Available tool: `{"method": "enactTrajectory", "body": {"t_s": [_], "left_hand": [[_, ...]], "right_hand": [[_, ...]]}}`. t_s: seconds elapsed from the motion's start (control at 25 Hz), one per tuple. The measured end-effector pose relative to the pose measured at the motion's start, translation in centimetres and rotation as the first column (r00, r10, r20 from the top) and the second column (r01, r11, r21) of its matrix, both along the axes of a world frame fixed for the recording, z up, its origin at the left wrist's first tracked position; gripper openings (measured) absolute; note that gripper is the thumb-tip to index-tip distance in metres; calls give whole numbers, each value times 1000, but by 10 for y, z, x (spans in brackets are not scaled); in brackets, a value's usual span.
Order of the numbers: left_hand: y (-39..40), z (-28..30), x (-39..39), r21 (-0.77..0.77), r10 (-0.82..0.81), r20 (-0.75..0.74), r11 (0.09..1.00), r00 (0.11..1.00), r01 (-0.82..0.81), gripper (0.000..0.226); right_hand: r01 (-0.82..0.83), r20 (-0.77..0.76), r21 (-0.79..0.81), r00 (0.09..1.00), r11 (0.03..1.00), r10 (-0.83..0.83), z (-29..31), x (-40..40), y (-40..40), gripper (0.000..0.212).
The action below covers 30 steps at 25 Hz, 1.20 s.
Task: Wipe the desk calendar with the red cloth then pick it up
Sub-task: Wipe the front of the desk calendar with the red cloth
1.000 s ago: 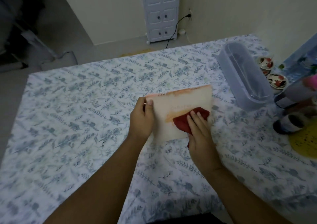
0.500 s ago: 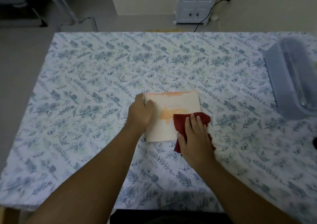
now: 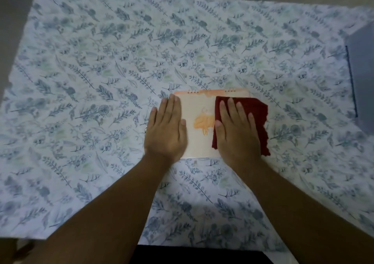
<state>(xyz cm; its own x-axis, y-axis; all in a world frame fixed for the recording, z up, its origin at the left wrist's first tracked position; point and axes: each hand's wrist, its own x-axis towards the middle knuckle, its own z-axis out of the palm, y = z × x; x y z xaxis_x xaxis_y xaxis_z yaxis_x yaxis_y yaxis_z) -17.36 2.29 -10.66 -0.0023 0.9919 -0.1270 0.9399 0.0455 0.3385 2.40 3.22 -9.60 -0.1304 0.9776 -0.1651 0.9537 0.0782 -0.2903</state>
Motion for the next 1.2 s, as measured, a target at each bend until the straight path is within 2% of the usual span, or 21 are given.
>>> {"method": "enactTrajectory", "body": {"t_s": [0.16, 0.32, 0.48, 0.56, 0.68, 0.84, 0.92, 1.04, 1.12, 1.2], "left_hand": [[2, 0, -2, -14, 3, -19, 1000, 1000, -3, 63], [1, -2, 0, -12, -2, -20, 1000, 1000, 1, 63], [2, -2, -1, -15, 1, -17, 1000, 1000, -2, 63], [2, -1, -1, -8, 0, -25, 1000, 1000, 0, 63], [1, 0, 1, 11, 5, -16, 1000, 1000, -4, 62], [1, -2, 0, 13, 15, -17, 1000, 1000, -15, 62], [0, -2, 1, 20, 13, -20, 1000, 1000, -12, 62], [1, -1, 0, 30, 18, -14, 999, 1000, -18, 61], [2, 0, 0, 34, 21, -19, 999, 1000, -20, 61], [1, 1, -1, 26, 24, -13, 999, 1000, -23, 61]], "right_hand": [[-83, 42, -42, 996, 996, 85, 1, 1, -50, 61], [-7, 29, -23, 1000, 1000, 8, 0, -21, 5, 61], [-85, 55, -44, 995, 995, 88, 3, -20, -54, 60], [-118, 70, -84, 990, 989, 124, 2, -22, -36, 61], [-60, 77, -106, 995, 993, 69, 5, -39, 6, 62], [-115, 77, -106, 989, 988, 124, 9, -31, -55, 61], [-139, 65, -137, 987, 981, 149, 6, -34, -33, 61], [-89, 70, -167, 992, 982, 102, 12, -53, 8, 62], [-105, 63, -118, 992, 987, 113, 11, -50, -22, 61], [-140, 81, -148, 985, 979, 153, 16, -42, -57, 60]]}}
